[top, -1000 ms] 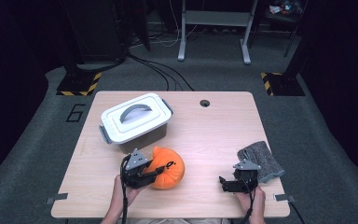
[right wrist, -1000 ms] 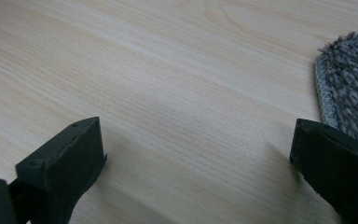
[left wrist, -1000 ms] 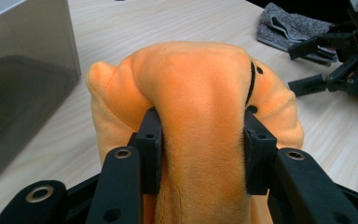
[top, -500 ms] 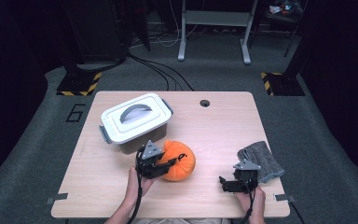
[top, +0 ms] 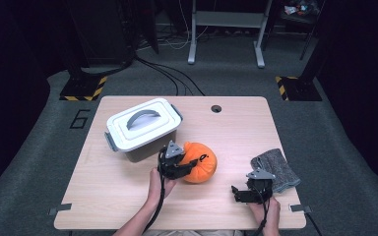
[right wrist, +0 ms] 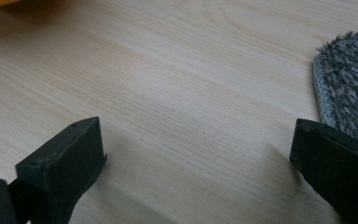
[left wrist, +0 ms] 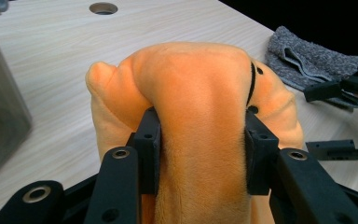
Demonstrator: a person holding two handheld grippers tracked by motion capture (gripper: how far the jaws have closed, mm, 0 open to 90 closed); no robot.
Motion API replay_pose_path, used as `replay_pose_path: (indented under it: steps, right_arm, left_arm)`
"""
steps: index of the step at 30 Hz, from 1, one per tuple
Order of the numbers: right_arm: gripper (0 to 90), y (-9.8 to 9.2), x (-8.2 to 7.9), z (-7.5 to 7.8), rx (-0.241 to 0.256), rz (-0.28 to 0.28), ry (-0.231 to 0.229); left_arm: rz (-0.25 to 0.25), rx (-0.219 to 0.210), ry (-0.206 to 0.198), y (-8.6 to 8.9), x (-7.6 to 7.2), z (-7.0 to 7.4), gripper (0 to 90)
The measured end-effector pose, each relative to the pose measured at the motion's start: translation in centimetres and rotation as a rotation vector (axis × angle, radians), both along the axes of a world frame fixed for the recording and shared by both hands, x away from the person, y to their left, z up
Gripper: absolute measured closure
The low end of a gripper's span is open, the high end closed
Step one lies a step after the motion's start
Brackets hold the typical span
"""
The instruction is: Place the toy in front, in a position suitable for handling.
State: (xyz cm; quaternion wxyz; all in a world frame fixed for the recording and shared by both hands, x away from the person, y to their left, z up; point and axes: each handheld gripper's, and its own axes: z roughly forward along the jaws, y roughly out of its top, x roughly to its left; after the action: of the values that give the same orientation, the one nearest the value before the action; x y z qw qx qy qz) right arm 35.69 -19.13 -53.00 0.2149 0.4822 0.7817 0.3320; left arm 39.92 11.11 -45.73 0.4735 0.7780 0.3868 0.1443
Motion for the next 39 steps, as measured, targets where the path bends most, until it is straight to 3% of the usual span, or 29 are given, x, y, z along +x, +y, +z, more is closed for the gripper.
replay_pose_path:
  steps: [12,16,21,23,24,28,32,39]
  right_arm:
    - [1.9,0.0,0.0,0.0,0.001,-0.001,-0.001]
    - [1.9,0.0,0.0,0.0,-0.004,0.002,-0.001]
    - [1.9,0.0,0.0,0.0,-0.005,0.002,-0.002]
    - [1.9,0.0,0.0,0.0,-0.005,0.002,-0.002]
    - [1.9,0.0,0.0,0.0,-0.004,0.001,-0.003]
    - [1.9,0.1,-0.1,0.0,-0.004,-0.001,-0.003]
    - [1.9,0.1,-0.1,0.0,-0.004,-0.001,-0.003]
    - [1.9,0.1,-0.1,0.0,-0.005,-0.003,-0.002]
  left_arm:
    - [0.047,-0.021,0.023,-2.7,0.8,-0.2,57.4]
    - [0.061,0.004,0.019,-3.4,1.0,-0.6,56.9]
    - [0.097,0.003,0.016,-4.2,1.3,-1.6,55.7]
    - [0.104,0.013,0.006,-4.4,1.2,-1.6,53.2]
    - [0.108,0.013,0.003,-4.5,1.2,-1.6,46.9]
    - [0.093,0.029,0.001,-4.4,1.2,-1.4,37.4]
    - [0.063,0.017,0.009,-4.0,1.4,-1.2,27.5]
    - [0.021,0.02,0.006,-3.1,1.2,-1.1,21.8]
